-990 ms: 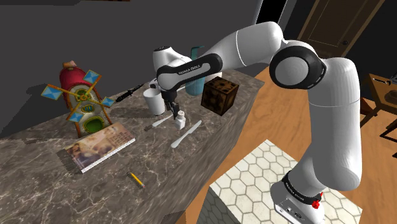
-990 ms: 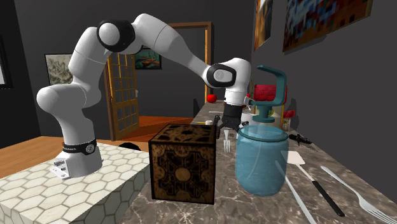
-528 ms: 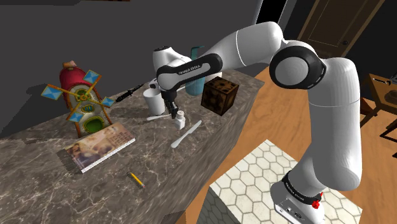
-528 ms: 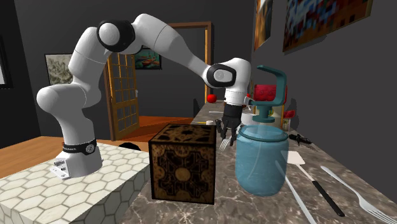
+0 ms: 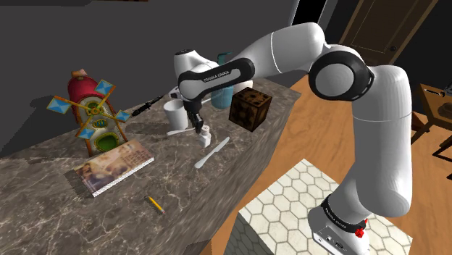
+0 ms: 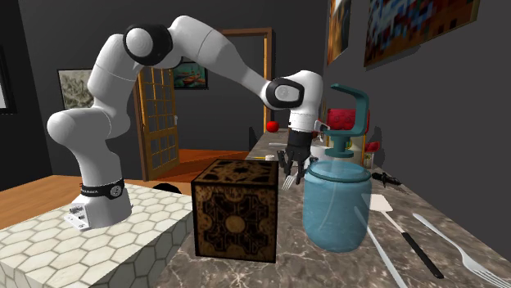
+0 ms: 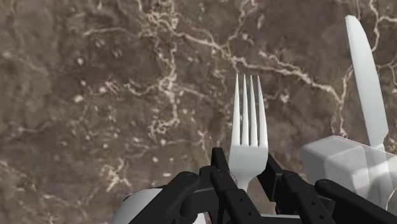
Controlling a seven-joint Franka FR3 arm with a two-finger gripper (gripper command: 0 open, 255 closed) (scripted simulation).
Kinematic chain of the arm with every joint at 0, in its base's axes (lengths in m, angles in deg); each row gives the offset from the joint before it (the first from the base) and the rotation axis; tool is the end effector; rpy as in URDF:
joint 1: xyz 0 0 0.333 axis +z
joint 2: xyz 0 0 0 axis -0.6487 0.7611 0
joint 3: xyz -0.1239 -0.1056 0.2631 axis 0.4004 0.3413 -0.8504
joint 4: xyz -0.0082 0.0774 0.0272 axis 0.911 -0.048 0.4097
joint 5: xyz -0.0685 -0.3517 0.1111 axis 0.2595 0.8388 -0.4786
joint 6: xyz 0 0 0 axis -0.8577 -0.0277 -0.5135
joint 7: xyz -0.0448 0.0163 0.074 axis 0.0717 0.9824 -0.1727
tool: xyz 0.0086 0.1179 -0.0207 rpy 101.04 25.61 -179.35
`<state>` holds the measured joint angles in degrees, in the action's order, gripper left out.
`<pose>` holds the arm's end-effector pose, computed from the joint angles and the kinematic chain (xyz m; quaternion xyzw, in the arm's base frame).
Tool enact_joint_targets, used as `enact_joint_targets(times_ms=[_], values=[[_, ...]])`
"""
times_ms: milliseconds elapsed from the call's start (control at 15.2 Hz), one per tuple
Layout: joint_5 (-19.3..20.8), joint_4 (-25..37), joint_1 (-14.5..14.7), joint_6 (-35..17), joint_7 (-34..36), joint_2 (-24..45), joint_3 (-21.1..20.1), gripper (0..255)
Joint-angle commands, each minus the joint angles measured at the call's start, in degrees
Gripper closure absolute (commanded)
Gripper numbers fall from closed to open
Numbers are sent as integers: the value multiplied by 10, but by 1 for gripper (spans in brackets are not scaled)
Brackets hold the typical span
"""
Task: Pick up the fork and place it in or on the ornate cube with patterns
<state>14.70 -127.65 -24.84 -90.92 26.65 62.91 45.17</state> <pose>0.6154 0.2249 0.3030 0.7525 0.6541 -0.0760 0.0010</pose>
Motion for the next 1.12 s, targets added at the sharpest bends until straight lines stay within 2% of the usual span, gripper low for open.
enact_joint_targets(times_ms=[0, 1056], values=[[-1, 5, 0, 10, -1, -6, 0, 255], [-7, 70, 0, 114, -9, -45, -3, 255]])
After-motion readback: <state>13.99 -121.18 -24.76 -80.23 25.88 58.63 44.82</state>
